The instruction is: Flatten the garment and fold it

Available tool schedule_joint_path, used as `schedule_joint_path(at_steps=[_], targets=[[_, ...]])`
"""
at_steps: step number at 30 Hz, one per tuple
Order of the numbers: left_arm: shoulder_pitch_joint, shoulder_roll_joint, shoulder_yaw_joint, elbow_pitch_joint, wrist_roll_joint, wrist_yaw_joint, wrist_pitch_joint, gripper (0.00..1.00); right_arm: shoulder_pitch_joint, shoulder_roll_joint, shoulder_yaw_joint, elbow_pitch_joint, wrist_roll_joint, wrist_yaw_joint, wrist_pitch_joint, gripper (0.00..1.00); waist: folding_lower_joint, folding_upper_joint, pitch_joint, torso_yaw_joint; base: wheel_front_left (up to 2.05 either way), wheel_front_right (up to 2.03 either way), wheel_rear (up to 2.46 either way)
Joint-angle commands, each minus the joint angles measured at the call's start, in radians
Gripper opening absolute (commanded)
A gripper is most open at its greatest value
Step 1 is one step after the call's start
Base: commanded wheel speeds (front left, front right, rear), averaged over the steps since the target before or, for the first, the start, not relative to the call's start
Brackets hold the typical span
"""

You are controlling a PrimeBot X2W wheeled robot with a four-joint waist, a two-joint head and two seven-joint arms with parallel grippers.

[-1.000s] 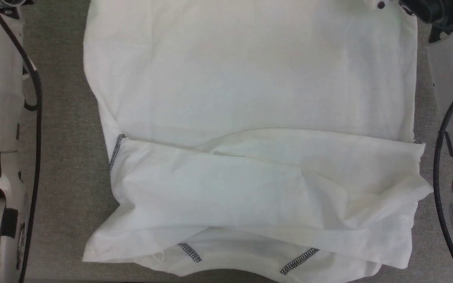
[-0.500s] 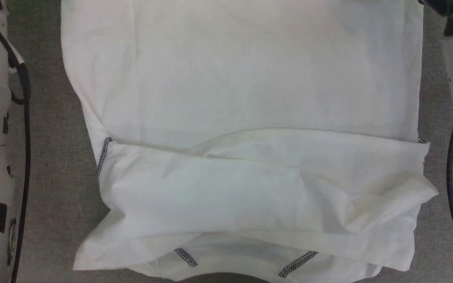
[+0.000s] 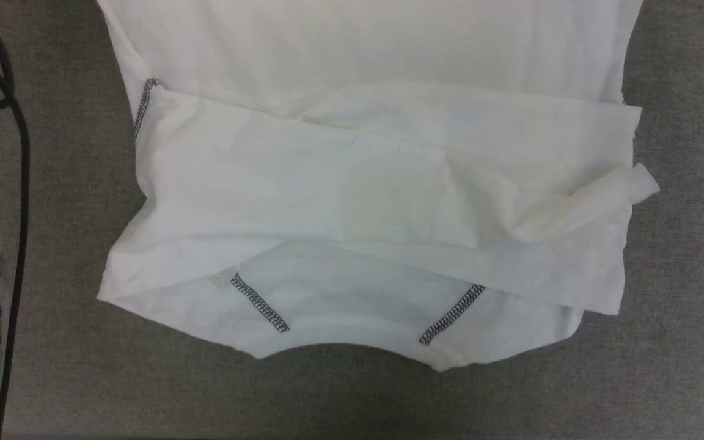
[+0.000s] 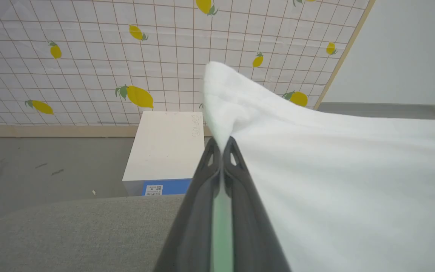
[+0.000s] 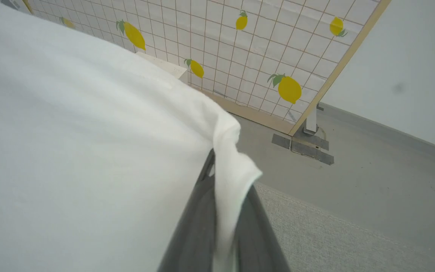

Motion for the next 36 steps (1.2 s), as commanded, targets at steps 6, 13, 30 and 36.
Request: schedule_joint_path(at_steps=[6,13,30,36], targets=[[0.086,-0.022,-0.095,0.043,-0.051,-0.019,-0.122,0.0,0.083,0.002,0.021,0.058,0.037,-0.001,-0.081,0.0,-0.0001,0.0,-0.129,0.022,0.0,0.0,0.0],[0.271,0.037,-0.259,-0.083,-0.176,-0.02,-0.222,0.0,0.248,-0.034,0.039,0.027,0.163,-0.001,-0.13,0.0,-0.0001,0.0,-0.304,0.056,0.0,0.0,0.0],[0.915,0.104,-0.292,-0.301,-0.392,0.059,-0.355,0.0,0.87,-0.044,-0.047,-0.238,0.359,-0.001,-0.009,0.0,-0.0001,0.0,-0.559,0.068,0.0,0.0,0.0],[1.044,0.086,-0.298,-0.305,-0.45,0.091,-0.335,0.0,1.0,-0.019,-0.094,-0.296,0.366,-0.001,0.024,0.0,-0.0001,0.0,-0.559,0.059,0.0,0.0,0.0]])
